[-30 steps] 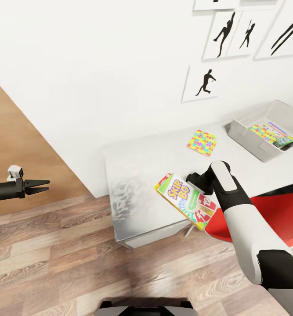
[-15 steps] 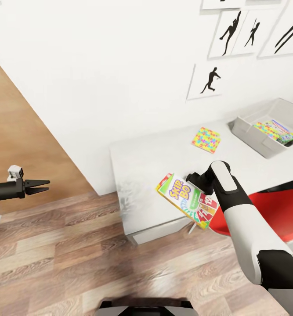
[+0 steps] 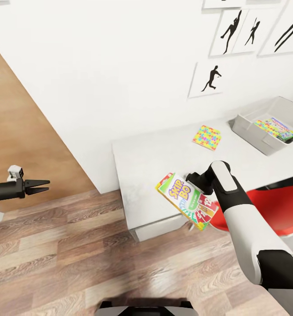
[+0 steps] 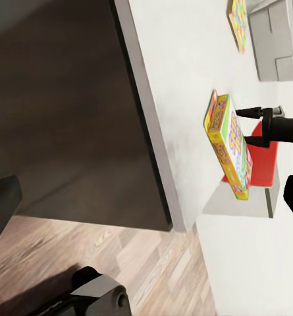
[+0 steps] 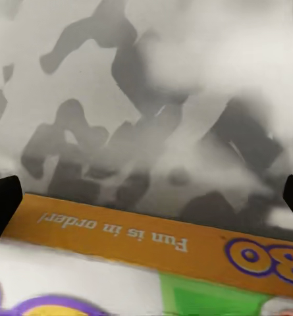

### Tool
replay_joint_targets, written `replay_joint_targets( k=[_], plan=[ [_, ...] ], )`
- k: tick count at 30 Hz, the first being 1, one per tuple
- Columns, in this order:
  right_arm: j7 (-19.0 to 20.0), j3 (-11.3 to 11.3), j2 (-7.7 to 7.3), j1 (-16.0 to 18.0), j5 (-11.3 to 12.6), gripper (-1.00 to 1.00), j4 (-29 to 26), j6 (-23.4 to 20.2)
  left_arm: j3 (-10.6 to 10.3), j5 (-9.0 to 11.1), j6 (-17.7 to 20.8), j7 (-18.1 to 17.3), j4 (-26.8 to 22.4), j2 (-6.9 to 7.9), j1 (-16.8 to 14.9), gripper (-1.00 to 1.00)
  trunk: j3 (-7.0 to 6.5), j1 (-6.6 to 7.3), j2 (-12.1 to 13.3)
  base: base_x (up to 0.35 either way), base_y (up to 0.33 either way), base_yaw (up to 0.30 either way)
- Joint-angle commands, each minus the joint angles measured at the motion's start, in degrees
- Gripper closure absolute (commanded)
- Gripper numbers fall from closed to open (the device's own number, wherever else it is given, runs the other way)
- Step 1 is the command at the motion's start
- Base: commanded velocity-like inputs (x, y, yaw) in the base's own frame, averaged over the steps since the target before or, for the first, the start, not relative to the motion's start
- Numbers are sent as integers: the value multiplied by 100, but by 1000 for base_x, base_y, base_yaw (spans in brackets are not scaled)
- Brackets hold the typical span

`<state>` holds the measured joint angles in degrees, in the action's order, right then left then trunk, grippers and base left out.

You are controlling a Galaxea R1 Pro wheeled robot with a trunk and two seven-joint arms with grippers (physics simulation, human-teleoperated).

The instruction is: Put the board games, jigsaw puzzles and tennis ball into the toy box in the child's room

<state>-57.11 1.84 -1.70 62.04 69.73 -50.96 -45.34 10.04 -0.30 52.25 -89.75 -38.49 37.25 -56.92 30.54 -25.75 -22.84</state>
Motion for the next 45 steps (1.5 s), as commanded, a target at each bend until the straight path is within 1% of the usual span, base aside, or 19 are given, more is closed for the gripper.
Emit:
replay_joint_targets(
  k=[1, 13, 17, 20, 25, 34, 37, 39, 42, 44, 45],
  plan=[
    [-55, 18, -6, 1, 46, -100, 244, -46, -2, -6, 63, -25, 0, 2, -4, -100, 9, -3, -8, -94, 1, 0],
    [-55, -24, -8, 8, 49, -100, 176, -46, -2, -6, 55, -25, 0, 2, -4, -100, -3, -3, -8, -12, 0, 0],
    [-55, -26, -14, 9, 49, -100, 82, -46, -2, -6, 49, -25, 0, 2, -4, -100, -37, -3, -8, 0, 0, 0],
    [-55, -19, -22, 4, 49, -100, -135, -50, -4, -6, 45, -25, 0, 2, -4, -100, -64, -3, -8, 0, 0, 0],
    [-62, -17, -23, -23, 49, -100, -349, -59, -10, -6, 40, -25, 0, 2, -4, -100, -110, -3, -8, 0, 0, 0],
    [-81, -17, -31, -42, 49, -100, -507, -82, -11, -6, 33, -25, 0, 2, -4, -100, -194, -3, -8, 0, 0, 0],
    [-93, -17, -32, -73, 55, -100, -786, -116, -11, -6, 31, -25, 0, 4, 0, -100, -222, -3, -8, 0, 0, 0],
    [-96, -17, -32, -100, 93, -100, -1100, -214, -11, -6, 31, -25, 0, 7, 3, -100, -241, -3, -8, 0, 0, 0],
    [-92, -22, -18, -141, 133, -100, -1739, -609, -11, -12, 26, -25, 12, 29, 6, -100, -269, -3, -8, 0, 0, 0],
    [-91, -19, -1, -243, 180, -100, -2229, -830, -11, -9, 18, -25, 29, 84, 9, -100, -288, -3, -8, 0, 0, 0],
    [-90, -18, 2, -373, 285, -100, -2631, -952, -11, -7, -45, -25, 43, 108, 13, -100, -297, -3, -8, 0, 0, 0]
  ],
)
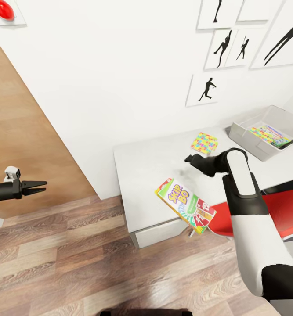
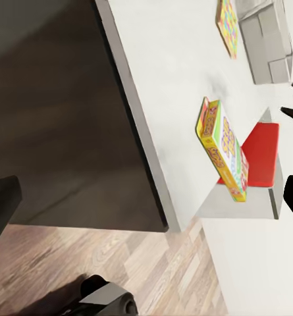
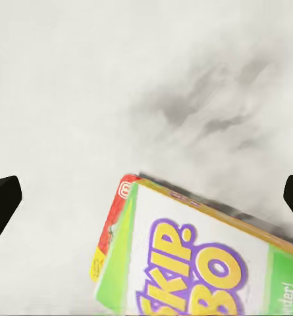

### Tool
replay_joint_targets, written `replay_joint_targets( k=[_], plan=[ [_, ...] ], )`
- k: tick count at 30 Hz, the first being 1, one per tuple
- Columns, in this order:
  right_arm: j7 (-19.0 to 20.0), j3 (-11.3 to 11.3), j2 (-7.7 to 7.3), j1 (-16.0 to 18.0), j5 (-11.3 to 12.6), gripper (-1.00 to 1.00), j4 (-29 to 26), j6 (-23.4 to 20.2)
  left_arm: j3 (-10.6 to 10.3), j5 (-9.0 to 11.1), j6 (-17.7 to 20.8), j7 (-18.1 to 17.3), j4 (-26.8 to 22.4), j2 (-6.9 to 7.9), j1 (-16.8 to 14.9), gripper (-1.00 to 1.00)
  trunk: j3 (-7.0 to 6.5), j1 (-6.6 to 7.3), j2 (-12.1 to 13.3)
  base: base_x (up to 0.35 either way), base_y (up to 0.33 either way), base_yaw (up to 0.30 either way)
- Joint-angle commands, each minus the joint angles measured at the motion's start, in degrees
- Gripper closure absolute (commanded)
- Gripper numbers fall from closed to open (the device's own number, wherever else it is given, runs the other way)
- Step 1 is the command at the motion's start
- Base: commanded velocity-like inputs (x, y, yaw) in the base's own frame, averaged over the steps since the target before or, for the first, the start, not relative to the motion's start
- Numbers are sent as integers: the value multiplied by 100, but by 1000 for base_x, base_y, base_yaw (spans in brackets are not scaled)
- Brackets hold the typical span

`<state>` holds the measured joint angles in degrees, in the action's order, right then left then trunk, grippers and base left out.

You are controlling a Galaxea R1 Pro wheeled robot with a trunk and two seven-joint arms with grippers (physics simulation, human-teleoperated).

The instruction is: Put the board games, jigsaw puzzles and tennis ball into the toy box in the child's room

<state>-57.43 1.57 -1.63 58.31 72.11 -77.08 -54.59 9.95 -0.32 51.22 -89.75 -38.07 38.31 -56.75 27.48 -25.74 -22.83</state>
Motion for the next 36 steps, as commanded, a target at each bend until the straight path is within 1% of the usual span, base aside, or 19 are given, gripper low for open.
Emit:
replay_joint_targets(
  k=[1, 2, 3, 6, 7, 8, 10, 12, 14, 16, 18, 19, 22, 23, 24, 25, 27, 31, 36],
  plan=[
    [-58, 5, -13, -101, 192, -100, -321, -140, -2, -4, -16, -25, 14, 11, 2, -100, -1, -4, -8, 0, 0, 0],
    [-58, -6, -22, -214, 432, -100, -631, -260, -2, -4, -96, -25, 25, 17, 9, -100, -10, -4, -8, 0, 0, 0],
    [-61, -55, -42, -399, 951, -100, -979, -379, -2, -3, -184, -25, 40, 22, 21, -100, -20, -4, -8, 0, 0, 0],
    [-72, -141, -207, -777, 2010, -100, -1272, -504, -2, -5, -260, -25, 55, 26, 46, -100, -48, -4, -8, 0, 0, 0],
    [-72, -148, -270, -944, 2277, -100, -1314, -528, -2, -7, -272, -25, 58, 26, 54, -100, -57, -4, -8, 0, 0, 0],
    [-71, -153, -295, -1046, 2387, -100, -1329, -540, -2, -8, -277, -25, 59, 27, 56, -100, -67, -4, -8, 0, 0, 0],
    [-63, -181, -353, -1475, 2651, -100, -1369, -541, -2, -10, -321, -25, 77, 27, 68, -100, -85, -4, -8, 0, 0, 0],
    [-56, -230, -393, -1872, 2771, -100, -1386, -541, -2, -6, -420, -25, 168, 29, 82, -100, -104, -4, -8, 0, 0, 0],
    [-28, -228, -530, -2344, 2840, -100, -1394, -541, -2, -4, -545, -25, 325, 33, 90, -100, -123, -4, -8, 0, 0, 0],
    [177, -174, -662, -2734, 2863, -100, -1396, -541, -2, -3, -616, -25, 435, 35, 92, -100, -142, -4, -8, 0, 0, 0],
    [872, -86, -797, -3216, 2868, -100, -1397, -541, -2, -8, -724, -25, 551, 36, 95, -100, -161, -4, -8, 0, 0, 0],
    [1046, -74, -823, -3317, 2867, -100, -1397, -541, -2, -9, -743, -25, 577, 36, 97, -100, -170, -4, -8, 0, 0, 0],
    [2090, -67, -1057, -3833, 2855, -100, -1398, -541, -2, -14, -878, -25, 788, 36, 101, -100, -199, -4, -8, 0, 0, 0],
    [2409, -71, -1150, -3947, 2851, -100, -1398, -541, -2, -17, -958, -25, 889, 36, 102, -100, -208, -4, -8, 0, 0, 0],
    [2560, -71, -1191, -3995, 2847, -100, -1398, -541, -2, -17, -1006, -25, 949, 36, 102, -100, -218, -4, -8, 0, 0, 0],
    [2963, -70, -1284, -4114, 2815, -100, -1398, -541, -2, -16, -1171, -25, 1163, 36, 102, -100, -227, -4, -8, 0, 0, 0],
    [3329, -69, -1343, -4274, 2781, -100, -1398, -541, -6, -13, -1414, -25, 1467, 33, 103, -100, -246, -4, -8, 0, 0, 0],
    [3566, -49, -1360, -4653, 2760, -100, -1400, -541, -17, -6, -1887, -25, 2033, 22, 103, -100, -284, -4, -8, 0, 0, 0],
    [3611, -35, -1348, -4765, 2742, -100, -1399, -541, -27, -5, -2494, -25, 2762, -37, 103, -100, -331, -4, -8, 0, 0, 0]
  ],
)
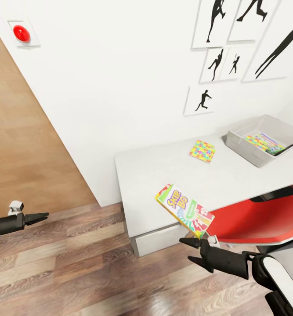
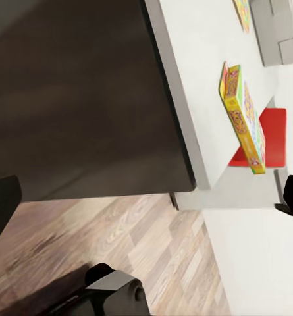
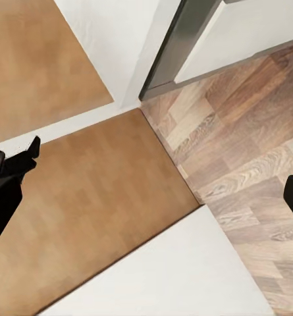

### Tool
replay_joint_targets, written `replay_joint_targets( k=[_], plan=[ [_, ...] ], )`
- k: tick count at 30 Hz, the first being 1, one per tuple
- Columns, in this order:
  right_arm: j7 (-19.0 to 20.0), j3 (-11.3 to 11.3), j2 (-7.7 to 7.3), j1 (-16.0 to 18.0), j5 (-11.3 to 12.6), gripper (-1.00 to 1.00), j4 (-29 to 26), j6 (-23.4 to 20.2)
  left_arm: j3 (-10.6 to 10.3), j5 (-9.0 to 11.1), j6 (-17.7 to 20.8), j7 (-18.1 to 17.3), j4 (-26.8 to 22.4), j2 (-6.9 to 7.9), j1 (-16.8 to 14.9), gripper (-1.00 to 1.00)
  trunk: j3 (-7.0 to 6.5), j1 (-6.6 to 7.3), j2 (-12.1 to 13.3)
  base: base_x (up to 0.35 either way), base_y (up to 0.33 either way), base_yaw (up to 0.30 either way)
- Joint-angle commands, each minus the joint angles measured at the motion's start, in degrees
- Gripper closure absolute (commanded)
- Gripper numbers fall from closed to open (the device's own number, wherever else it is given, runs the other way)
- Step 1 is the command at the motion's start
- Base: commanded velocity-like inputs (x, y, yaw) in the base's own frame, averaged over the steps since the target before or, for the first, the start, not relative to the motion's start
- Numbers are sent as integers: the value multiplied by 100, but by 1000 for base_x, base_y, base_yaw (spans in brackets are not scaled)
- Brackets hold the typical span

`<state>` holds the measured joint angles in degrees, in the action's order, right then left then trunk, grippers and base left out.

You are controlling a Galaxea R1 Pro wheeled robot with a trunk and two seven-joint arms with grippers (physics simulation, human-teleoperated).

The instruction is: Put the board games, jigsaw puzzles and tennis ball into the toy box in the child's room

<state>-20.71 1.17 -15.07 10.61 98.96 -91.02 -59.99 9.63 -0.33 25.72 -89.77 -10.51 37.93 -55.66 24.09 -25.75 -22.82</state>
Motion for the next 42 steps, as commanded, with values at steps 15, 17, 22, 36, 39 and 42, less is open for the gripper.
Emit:
replay_joint_targets(
  k=[15, 17, 22, 36, 39, 42],
  plan=[
    [-56, -8, 58, -7, -920, -100, -4, -1, 10, -10, -438, -23, 591, -175, 29, -100, -133, -3, -10, 0, 0, 0],
    [-56, -5, 68, -7, -963, -100, -4, -1, 2, -4, -437, -23, 593, -208, 32, -100, -152, -3, -10, 0, 0, 0],
    [-62, -11, 103, -7, -986, -100, 6, -1, 4, -9, -436, -23, 594, -215, 37, -100, -200, -3, -10, 0, 0, 0],
    [-48, -3, 160, -7, -2041, -100, 187, 588, -5, -19, -427, -23, 594, -233, 36, -100, -332, -3, -10, 0, 0, 0],
    [-40, -13, 162, -7, -2089, -100, 196, 586, -5, -25, -427, -23, 594, -233, 35, -100, -360, -3, -10, 0, 0, 0],
    [-39, -19, 162, -7, -2100, -100, 198, 579, -5, -27, -427, -23, 594, -233, 34, -100, -389, -3, -10, 0, 0, 0]
  ],
)
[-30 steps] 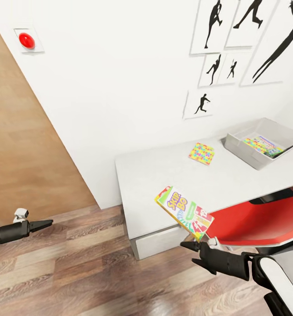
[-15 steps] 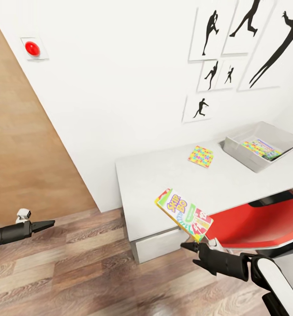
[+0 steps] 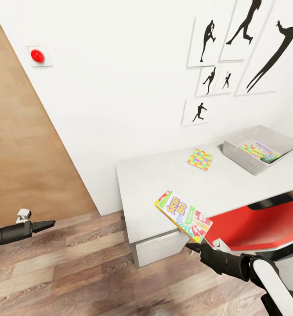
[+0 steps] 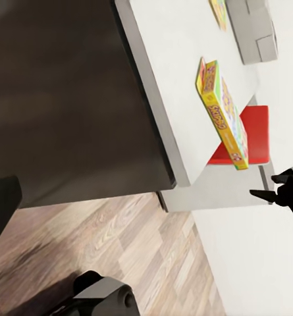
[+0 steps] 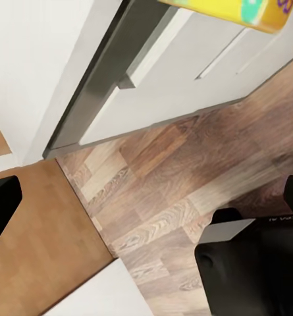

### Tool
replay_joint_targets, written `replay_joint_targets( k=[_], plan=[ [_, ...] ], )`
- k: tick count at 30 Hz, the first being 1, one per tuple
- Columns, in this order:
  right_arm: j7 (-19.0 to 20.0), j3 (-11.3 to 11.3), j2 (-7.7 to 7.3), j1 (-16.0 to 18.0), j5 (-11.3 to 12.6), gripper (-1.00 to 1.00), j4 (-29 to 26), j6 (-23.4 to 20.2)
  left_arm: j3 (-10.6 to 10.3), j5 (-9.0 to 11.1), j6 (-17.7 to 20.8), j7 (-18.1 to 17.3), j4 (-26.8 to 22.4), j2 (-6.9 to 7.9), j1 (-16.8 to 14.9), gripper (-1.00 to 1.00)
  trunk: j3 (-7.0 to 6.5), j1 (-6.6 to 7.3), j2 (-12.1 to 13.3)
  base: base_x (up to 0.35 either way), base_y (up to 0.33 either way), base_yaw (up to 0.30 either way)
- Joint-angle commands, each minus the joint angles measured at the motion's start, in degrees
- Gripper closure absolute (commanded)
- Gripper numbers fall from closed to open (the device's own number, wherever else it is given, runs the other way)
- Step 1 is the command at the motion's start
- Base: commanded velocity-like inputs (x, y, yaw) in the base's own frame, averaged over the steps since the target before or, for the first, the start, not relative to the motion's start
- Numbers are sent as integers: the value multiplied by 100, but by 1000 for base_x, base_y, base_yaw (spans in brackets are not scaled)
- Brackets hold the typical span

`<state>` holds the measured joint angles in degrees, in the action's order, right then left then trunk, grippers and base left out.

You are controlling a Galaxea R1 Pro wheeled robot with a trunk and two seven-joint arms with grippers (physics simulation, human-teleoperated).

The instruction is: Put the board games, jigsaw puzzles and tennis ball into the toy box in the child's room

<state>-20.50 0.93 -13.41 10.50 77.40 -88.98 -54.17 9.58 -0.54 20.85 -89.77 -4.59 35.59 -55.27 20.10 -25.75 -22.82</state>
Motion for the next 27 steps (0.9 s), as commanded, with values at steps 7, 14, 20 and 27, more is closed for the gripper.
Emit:
replay_joint_targets(
  k=[7, 14, 20, 27],
  plan=[
    [-67, 8, 3, 5, 56, -100, -6, -21, 0, -13, 59, -23, 2, 1, -4, -100, -57, -4, -10, 0, 0, 0],
    [-60, 10, 57, 4, 58, -100, -6, -17, 0, -20, 60, -23, 2, 1, -1, -100, -123, -4, -10, 0, 0, 0],
    [-59, 12, 84, 4, 56, -100, -6, -15, 0, -32, 67, -23, 2, 1, -4, -100, -179, -4, -10, -136, 40, 0],
    [-68, 13, 161, 4, 56, -100, -6, -15, 0, -15, 62, -23, 2, -2, -1, -100, -201, -4, -10, -92, 0, 0]
  ],
)
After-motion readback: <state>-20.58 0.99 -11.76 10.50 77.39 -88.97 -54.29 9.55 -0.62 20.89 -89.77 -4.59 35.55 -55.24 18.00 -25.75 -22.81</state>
